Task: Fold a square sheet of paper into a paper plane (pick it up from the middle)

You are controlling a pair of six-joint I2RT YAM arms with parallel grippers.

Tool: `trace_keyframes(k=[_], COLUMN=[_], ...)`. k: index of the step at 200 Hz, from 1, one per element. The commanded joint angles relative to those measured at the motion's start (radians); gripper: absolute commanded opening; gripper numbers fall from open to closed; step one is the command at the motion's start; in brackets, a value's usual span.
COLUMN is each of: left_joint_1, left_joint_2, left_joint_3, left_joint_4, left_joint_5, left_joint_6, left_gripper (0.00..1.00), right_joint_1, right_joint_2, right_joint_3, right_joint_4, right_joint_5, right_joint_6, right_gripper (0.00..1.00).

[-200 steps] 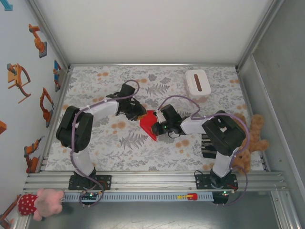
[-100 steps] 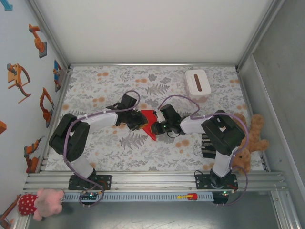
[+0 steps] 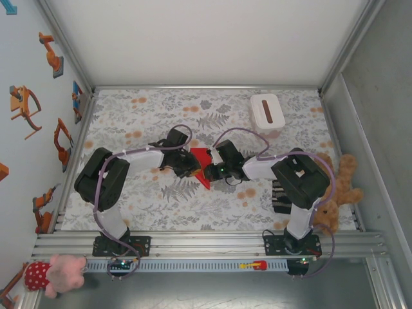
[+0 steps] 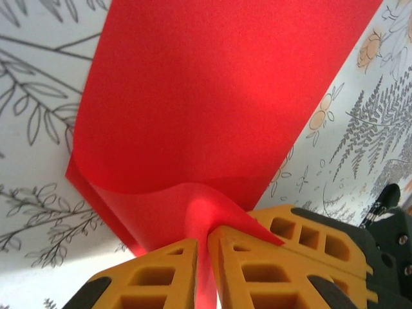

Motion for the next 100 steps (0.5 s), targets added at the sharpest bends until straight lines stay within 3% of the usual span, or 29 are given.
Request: trace_keyframes(k=[1, 100], left_joint_1=[-0.004, -0.004], left_joint_2=[0.019, 0.030], left_joint_3=[0.045, 0.042], left_joint_4=[-0.033, -0.111], left_joint_5=[0.023, -0.008], left_joint_6=[0.013, 0.033], left_gripper=[0.16, 0.16], right_joint_1=[-0.008, -0.008], right_joint_2=[0.038, 0.041], right_joint_3=[0.008, 0.004], right_joint_4=[-0.061, -0.067], right_joint_5=[0.034, 0.043], right_joint_6=[0.005, 0.010], right_gripper=[0.00, 0.00])
